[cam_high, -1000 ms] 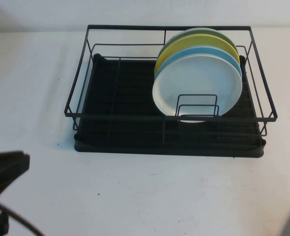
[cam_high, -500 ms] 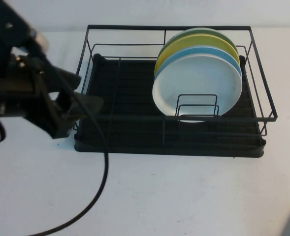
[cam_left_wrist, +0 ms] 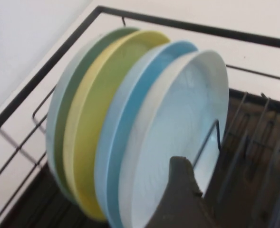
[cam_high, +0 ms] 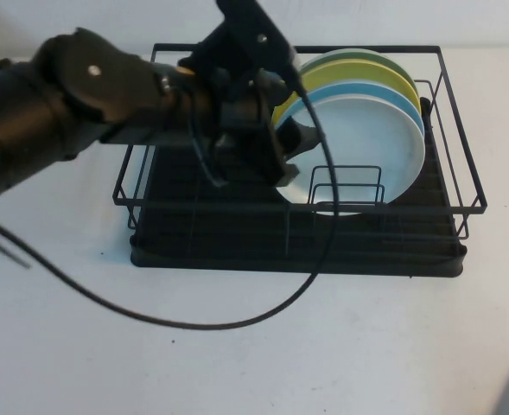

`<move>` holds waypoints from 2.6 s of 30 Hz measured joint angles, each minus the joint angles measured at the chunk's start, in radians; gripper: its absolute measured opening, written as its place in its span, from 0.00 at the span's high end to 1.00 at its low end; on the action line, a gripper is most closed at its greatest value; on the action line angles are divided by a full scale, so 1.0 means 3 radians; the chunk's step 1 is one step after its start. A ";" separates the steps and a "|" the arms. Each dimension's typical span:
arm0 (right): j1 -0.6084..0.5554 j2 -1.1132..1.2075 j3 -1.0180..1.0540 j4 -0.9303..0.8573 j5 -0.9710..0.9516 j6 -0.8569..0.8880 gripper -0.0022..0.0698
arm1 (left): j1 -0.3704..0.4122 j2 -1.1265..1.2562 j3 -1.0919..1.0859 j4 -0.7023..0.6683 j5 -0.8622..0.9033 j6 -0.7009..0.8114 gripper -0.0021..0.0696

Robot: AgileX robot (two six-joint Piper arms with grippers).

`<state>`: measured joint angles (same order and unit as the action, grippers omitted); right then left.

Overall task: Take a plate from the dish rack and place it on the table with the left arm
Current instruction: Grasp the plate from the shelf, then place the plate from the table

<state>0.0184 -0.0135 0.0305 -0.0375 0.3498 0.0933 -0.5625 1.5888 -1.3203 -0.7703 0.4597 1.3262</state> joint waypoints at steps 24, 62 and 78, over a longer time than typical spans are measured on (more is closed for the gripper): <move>0.0000 0.0000 0.0000 0.0000 0.0000 0.0000 1.00 | -0.0104 0.1226 -0.0945 -0.0137 -0.0362 0.0429 0.42; 0.0000 0.0000 0.0000 0.0000 0.0000 0.0000 1.00 | 0.0277 -0.0799 0.0926 0.0364 0.1267 -0.2465 0.90; 0.0000 0.0000 0.0000 0.0000 0.0000 0.0000 1.00 | 0.0281 -0.0244 0.2153 -0.1212 -0.0134 -0.0988 0.83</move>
<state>0.0184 -0.0135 0.0305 -0.0375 0.3498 0.0933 -0.4781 1.5155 -0.6744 -1.1338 0.4196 1.0296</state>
